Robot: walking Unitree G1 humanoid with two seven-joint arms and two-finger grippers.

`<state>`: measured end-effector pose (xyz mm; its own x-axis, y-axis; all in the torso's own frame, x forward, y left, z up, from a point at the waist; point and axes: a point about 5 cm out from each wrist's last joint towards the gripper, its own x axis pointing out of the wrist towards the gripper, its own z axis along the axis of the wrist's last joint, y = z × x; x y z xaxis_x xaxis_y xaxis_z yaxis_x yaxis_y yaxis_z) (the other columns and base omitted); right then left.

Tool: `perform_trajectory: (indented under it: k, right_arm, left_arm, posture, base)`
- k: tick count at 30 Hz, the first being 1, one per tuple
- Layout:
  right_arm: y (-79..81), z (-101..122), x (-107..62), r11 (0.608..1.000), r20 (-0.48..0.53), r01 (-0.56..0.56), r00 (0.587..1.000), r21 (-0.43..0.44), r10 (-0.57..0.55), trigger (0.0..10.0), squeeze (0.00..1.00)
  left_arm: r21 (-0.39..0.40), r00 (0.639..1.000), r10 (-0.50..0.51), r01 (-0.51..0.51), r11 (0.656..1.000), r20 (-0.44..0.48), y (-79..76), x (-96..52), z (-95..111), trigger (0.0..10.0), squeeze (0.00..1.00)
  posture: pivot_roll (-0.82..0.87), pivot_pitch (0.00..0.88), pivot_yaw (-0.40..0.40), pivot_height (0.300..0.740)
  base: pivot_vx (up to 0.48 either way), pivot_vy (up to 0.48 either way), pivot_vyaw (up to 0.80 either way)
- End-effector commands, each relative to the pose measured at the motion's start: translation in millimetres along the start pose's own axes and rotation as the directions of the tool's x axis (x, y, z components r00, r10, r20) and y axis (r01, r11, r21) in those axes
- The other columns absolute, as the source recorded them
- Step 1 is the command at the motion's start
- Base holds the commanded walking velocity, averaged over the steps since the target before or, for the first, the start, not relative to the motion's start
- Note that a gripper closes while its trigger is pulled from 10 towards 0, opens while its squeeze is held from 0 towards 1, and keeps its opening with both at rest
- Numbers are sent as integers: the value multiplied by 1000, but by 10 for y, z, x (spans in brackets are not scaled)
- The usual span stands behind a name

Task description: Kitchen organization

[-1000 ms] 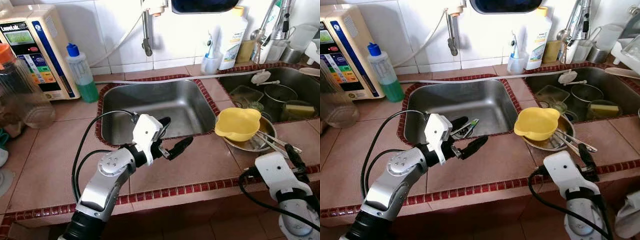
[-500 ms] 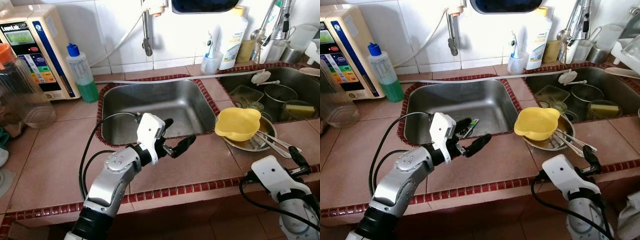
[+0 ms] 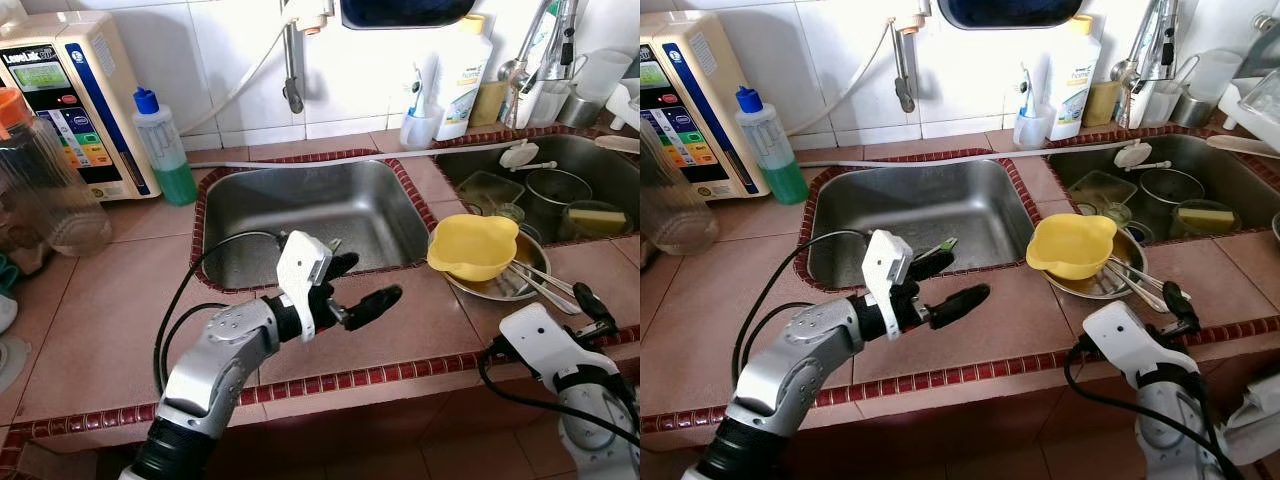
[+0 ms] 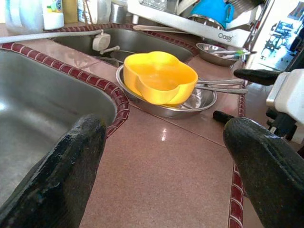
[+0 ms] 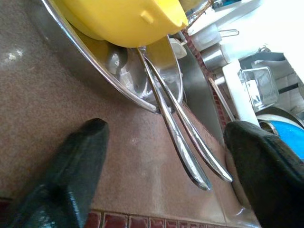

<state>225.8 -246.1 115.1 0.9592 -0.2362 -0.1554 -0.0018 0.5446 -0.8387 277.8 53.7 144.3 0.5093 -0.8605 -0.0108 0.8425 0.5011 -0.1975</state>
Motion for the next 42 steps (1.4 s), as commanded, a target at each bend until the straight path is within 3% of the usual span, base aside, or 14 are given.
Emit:
perform_trajectory:
  k: [1,42]
  right_arm:
    - [-12,-23,24,1000,-4,-5,1000,-14,5,0,0]
    - [-144,-20,66,999,5,47,999,-10,-47,0,0]
  left_arm:
    - [20,1000,-4,4,1000,0,-25,-3,39,10000,0]
    - [37,1000,27,-27,999,-1,-25,-5,34,10000,0]
  posture:
    - [14,0,38,740]
    - [5,0,39,740]
  base:
    - [0,0,0]
    - [0,0,0]
